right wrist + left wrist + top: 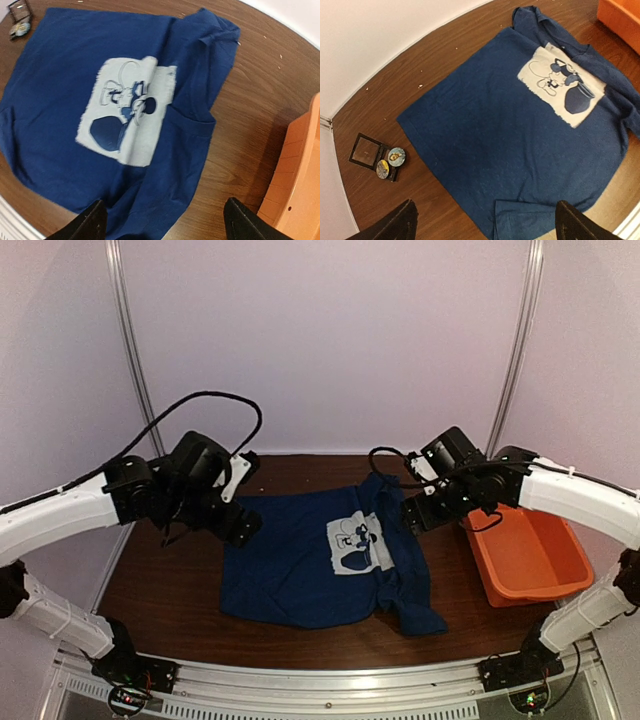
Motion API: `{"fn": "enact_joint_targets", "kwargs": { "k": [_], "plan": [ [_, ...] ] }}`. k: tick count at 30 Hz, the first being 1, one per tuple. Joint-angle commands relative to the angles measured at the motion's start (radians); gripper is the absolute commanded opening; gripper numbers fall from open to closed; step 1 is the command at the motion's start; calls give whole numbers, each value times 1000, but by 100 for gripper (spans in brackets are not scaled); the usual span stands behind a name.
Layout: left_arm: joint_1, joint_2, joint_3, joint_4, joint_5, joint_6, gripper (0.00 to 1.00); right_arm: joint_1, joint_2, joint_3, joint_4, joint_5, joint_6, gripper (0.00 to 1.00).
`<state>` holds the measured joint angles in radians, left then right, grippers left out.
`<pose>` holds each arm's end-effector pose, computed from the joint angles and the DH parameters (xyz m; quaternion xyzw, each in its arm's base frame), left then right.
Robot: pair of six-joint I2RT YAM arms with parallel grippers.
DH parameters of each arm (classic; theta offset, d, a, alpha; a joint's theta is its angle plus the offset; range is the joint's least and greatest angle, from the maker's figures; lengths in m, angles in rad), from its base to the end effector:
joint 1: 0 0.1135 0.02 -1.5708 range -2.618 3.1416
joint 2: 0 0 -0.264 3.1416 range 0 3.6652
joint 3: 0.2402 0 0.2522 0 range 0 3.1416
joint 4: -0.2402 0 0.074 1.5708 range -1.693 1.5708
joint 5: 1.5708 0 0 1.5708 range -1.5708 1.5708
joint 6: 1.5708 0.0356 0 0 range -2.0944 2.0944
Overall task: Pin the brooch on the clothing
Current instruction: Flatten out the crumpled clothing at the center of the board.
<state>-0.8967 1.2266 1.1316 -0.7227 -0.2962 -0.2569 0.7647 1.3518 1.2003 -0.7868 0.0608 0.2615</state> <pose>0.1669 -0.1922 0.3197 0.2377 0.8902 -0.0833 0.3797 0.2025 0.1913 0.3052 -0.2273 0.9224 0.1274 0.2850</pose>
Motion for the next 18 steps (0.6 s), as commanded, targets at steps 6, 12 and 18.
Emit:
{"fn": "enact_joint_targets", "kwargs": {
  "k": [6,12,18],
  "plan": [
    [112,352,174,58,-76,-38,98,-85,219,36,91,126,96,80],
    [166,407,128,142,1,-62,98,-86,363,83,95,184,88,70],
    [181,409,68,216,62,-56,98,-86,435,107,182,74,81,37]
  ]
}}
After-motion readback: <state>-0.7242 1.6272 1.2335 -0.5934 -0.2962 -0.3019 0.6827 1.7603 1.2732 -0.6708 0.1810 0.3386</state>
